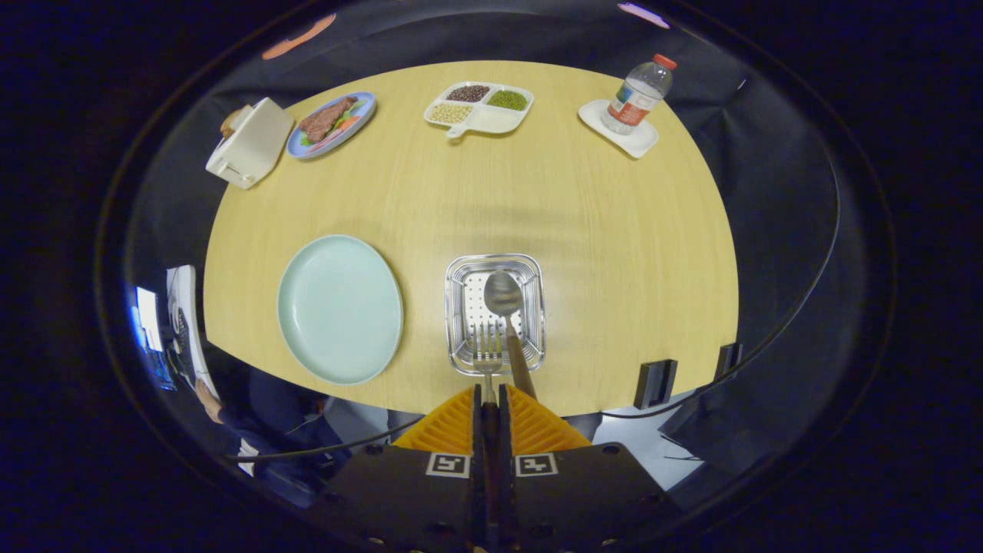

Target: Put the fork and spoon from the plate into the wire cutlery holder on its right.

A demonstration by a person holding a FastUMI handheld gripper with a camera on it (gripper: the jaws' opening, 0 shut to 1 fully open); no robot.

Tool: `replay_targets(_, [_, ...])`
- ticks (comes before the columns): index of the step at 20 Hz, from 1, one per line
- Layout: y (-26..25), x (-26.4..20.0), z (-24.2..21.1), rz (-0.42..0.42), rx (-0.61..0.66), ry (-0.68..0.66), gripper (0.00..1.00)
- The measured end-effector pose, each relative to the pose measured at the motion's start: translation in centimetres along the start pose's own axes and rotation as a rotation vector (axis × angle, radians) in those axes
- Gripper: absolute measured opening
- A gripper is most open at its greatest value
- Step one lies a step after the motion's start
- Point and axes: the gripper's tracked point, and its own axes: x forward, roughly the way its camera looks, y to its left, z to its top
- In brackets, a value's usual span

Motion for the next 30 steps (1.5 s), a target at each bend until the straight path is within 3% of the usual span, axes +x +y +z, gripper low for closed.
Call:
replay_targets(5, [0.6,-1.0,0.7,0.043,0.033,-0.034,0.14])
replay_targets(7, [0.8,-1.4,0.6,0.049,0.040,-0.051,0.31])
replay_targets(9, [1.1,-2.1,0.5,0.064,0.048,-0.067,0.34])
replay_targets(15, [2.3,-3.8,-1.3,0.102,0.056,-0.130,0.66])
replay_targets(16, [2.5,-4.2,-1.8,0.110,0.057,-0.147,0.77])
replay_targets(19, [2.2,-5.7,-2.8,0.100,0.062,-0.240,0.98])
replay_targets(25, [1.0,-9.0,-4.3,0.113,0.106,-0.485,0.97])
replay_targets(30, [-0.8,-9.1,-5.1,0.112,0.131,-0.691,0.97])
